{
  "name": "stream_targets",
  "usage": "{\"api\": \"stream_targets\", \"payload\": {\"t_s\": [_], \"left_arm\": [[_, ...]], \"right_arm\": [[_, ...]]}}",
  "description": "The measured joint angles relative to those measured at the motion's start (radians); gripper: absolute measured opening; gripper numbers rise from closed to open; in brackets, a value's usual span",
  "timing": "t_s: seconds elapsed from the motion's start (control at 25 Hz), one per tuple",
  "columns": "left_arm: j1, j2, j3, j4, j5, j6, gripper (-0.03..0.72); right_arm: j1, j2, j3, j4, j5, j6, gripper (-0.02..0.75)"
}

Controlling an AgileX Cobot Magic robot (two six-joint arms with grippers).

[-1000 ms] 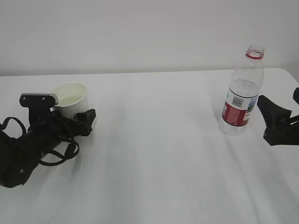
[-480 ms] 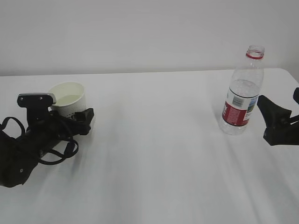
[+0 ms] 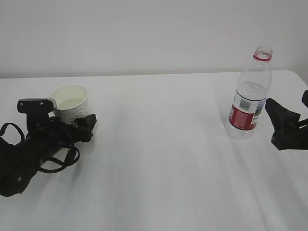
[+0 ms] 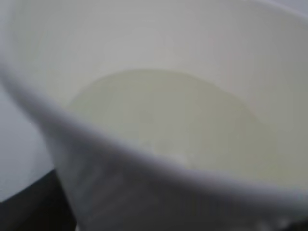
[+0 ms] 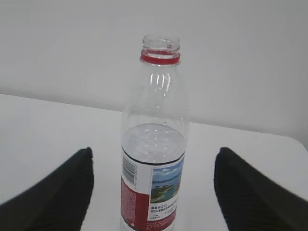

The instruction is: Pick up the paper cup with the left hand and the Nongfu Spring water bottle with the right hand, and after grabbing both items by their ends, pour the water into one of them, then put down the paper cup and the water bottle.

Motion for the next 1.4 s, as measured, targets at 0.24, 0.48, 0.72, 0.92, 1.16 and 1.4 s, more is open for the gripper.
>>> {"api": "stream_targets", "payload": {"t_s": [0.24,0.48,0.72,0.92,1.16,1.4], "left_arm": [[0.0,-0.005,0.054,0.015,0.0,-0.008,0.683],[0.0,-0.015,0.065,0.035,0.0,-0.014,0.683],[0.0,-0.047,0.078,0.043,0.0,-0.023,0.682],[0.0,-0.079,0.118,0.043,0.0,-0.023,0.682],[0.0,-0.101,0.163,0.05,0.0,-0.024,0.681],[0.0,-0.152,0.236,0.054,0.0,-0.024,0.675]], "right_arm": [[0.0,0.0,0.0,0.0,0.0,0.0,0.593],[0.0,0.0,0.0,0.0,0.0,0.0,0.593],[0.0,0.0,0.0,0.0,0.0,0.0,0.593],[0.0,0.0,0.0,0.0,0.0,0.0,0.593],[0.0,0.0,0.0,0.0,0.0,0.0,0.593],[0.0,0.0,0.0,0.0,0.0,0.0,0.593]]}}
